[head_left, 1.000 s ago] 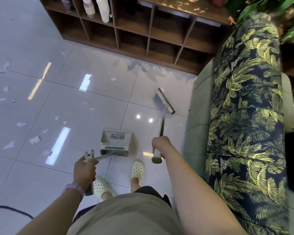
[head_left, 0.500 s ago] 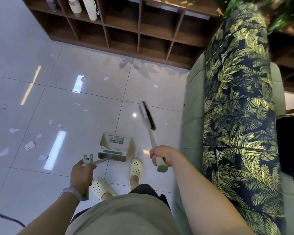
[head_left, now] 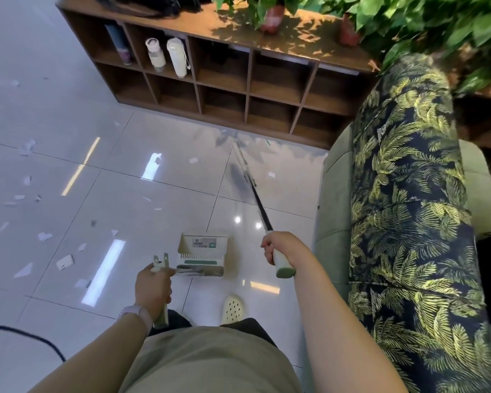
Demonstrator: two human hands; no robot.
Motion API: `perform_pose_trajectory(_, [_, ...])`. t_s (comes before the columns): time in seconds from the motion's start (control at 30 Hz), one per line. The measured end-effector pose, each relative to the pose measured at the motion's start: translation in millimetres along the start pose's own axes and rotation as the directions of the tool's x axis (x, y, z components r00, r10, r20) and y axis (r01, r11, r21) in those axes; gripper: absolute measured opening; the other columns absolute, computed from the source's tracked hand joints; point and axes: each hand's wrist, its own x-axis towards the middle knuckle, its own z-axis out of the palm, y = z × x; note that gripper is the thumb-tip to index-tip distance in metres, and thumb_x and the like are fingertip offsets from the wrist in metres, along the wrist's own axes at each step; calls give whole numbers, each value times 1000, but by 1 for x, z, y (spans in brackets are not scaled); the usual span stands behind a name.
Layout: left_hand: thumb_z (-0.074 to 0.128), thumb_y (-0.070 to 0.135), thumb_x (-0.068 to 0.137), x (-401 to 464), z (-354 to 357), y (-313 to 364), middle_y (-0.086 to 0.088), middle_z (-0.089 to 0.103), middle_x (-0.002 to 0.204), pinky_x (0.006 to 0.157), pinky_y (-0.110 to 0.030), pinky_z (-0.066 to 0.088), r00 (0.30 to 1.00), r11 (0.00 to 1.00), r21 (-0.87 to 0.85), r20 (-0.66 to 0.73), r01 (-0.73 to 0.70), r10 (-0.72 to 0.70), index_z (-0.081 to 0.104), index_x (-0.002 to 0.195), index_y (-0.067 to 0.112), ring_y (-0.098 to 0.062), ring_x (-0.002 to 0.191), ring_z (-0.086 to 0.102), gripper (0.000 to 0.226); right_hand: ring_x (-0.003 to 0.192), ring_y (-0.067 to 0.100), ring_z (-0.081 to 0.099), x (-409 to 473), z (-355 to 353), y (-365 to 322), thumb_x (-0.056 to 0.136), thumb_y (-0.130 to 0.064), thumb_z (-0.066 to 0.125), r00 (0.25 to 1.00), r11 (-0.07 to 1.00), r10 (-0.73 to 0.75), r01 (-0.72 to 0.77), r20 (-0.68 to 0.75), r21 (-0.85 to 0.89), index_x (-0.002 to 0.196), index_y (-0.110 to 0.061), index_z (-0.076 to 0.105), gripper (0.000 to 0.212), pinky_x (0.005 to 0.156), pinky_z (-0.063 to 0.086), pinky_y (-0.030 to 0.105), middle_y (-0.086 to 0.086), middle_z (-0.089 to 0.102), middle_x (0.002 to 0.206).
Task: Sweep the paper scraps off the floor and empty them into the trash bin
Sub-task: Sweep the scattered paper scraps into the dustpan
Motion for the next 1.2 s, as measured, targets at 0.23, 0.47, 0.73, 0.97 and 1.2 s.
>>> perform_pose_trajectory(0.23, [56, 4, 92, 24, 10, 24, -12, 50, 65, 50, -29, 39, 997, 994, 100, 52, -54, 50, 62, 96, 2, -24, 55, 42, 7, 33, 12, 35, -5, -55, 45, 83, 6, 44, 967, 984, 157, -136, -202, 115, 77, -6, 46, 14, 37, 36, 19, 3, 41, 47])
perform_pose_trajectory(0.47, [55, 7, 90, 38, 17, 28, -8, 66, 82, 47, -28, 48, 970, 916, 339, 188, -213, 156, 63, 103, 16, -26, 65, 59, 17, 44, 14, 54, -29, -1, 115, 86, -7, 58, 940, 875, 279, -333, -196, -352, 76, -4, 57, 11, 52, 46, 19, 5, 60, 57])
perform_pose_trajectory(0.73, [55, 5, 89, 58, -82, -14, -10, 66, 77, 67, -40, 53, 969, 892, 403, 214, -203, 124, 60, 83, 16, -33, 72, 62, 13, 37, 11, 46, -32, 137, 111, 91, 5, 48, 926, 909, 377, -370, 4, -191, 98, 0, 49, 8, 40, 43, 20, 6, 52, 53])
perform_pose_trajectory(0.97, [61, 8, 89, 84, -186, -36, -3, 64, 68, 56, -31, 47, 987, 948, 294, 134, -122, 85, 65, 84, 17, -26, 63, 56, 11, 34, 7, 39, 33, 276, 48, 91, 4, 50, 905, 911, 356, -279, 234, -305, 95, -3, 51, 8, 35, 37, 18, 2, 46, 49])
perform_pose_trajectory(1.2, [57, 7, 93, 106, -246, -9, -5, 58, 70, 37, -24, 37, 998, 991, 115, 1, -69, 70, 65, 102, 8, -19, 50, 50, 12, 33, 3, 34, 34, 359, -3, 94, 1, 52, 844, 926, 345, -234, 412, -295, 94, 1, 58, 6, 32, 32, 13, -3, 41, 50])
